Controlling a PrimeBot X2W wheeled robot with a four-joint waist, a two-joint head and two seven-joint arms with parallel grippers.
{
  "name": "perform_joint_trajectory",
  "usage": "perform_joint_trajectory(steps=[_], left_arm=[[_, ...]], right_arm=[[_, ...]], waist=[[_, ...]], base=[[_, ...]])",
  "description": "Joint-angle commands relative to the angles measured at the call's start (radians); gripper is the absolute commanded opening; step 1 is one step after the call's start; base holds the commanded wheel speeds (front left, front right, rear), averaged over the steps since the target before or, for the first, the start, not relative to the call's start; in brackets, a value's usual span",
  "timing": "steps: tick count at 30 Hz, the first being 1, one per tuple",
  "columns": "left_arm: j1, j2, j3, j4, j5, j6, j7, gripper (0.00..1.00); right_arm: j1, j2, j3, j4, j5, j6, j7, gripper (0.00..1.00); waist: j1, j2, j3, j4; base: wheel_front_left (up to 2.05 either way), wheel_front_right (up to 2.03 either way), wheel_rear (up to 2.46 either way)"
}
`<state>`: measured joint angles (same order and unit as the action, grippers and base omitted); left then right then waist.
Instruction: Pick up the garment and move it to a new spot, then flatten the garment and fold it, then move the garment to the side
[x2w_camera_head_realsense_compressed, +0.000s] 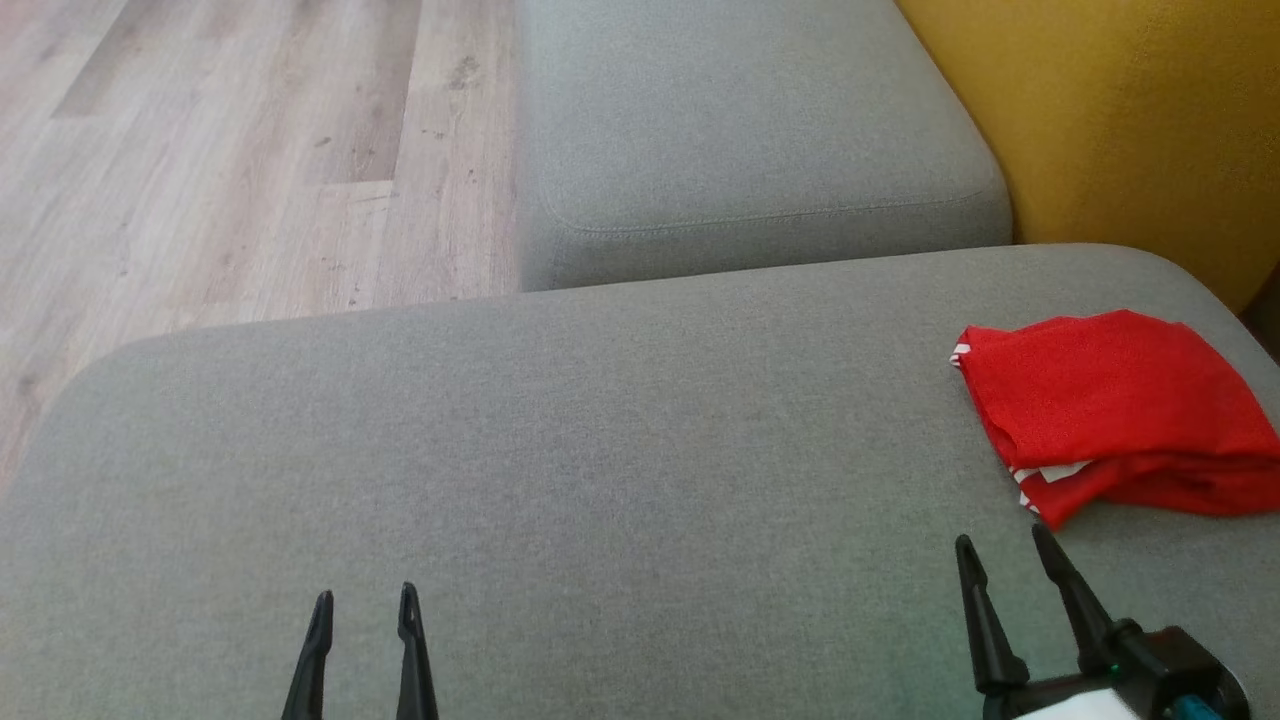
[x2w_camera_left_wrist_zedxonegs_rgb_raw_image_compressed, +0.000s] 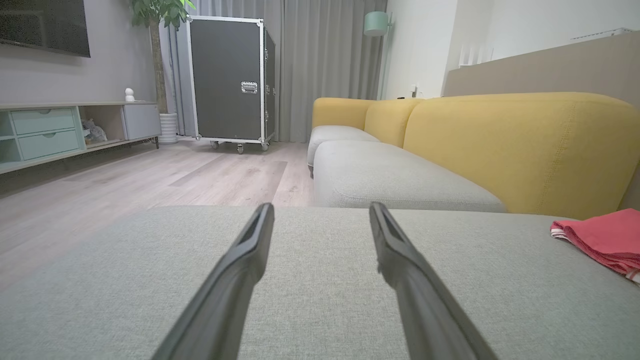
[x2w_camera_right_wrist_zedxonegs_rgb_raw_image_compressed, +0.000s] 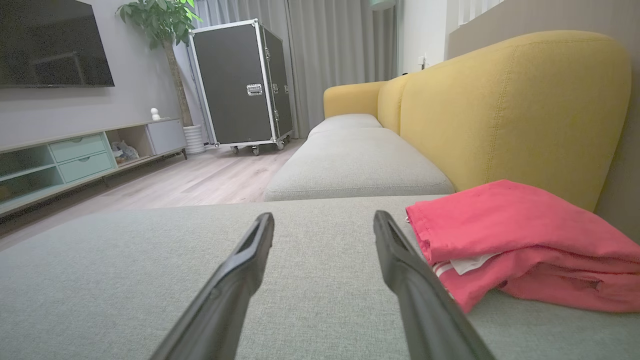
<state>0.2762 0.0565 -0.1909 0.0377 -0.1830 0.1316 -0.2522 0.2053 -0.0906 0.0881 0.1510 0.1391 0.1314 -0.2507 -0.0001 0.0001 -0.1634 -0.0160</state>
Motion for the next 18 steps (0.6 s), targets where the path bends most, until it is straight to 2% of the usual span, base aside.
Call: perform_joint_trajectory(steps=[1,12,13,18], left_arm=[[-0.034,-0.006,0.040,-0.035,0.015,-0.005,-0.010,1.00],[-0.016,-0.006,0.053,-0.030,0.025,-0.020,-0.010,1.00],[0.023,0.001,0.019,0.002,0.018,-0.018,0.000,0.00],[0.044,0.000,0.016,0.078,0.012,-0.018,0.005,0.00]], right_arm=[[-0.025,-0.002,0.019,-0.033,-0.008,-0.001,-0.011,1.00],[-0.022,0.010,0.021,-0.028,-0.013,-0.001,-0.011,1.00],[0.012,0.014,0.001,0.001,-0.007,0.000,0.000,0.00],[0.033,0.014,0.005,0.077,-0.001,0.000,0.005,0.00]], waist=[[0.0001,-0.0001,-0.002,0.001],[0.0001,-0.0001,-0.008,-0.004],[0.0001,-0.0001,-0.009,-0.004],[0.0001,-0.0001,-0.008,-0.005]], base=[[0.00,0.00,0.00],[0.00,0.00,0.00],[0.00,0.00,0.00],[0.00,0.00,0.00]])
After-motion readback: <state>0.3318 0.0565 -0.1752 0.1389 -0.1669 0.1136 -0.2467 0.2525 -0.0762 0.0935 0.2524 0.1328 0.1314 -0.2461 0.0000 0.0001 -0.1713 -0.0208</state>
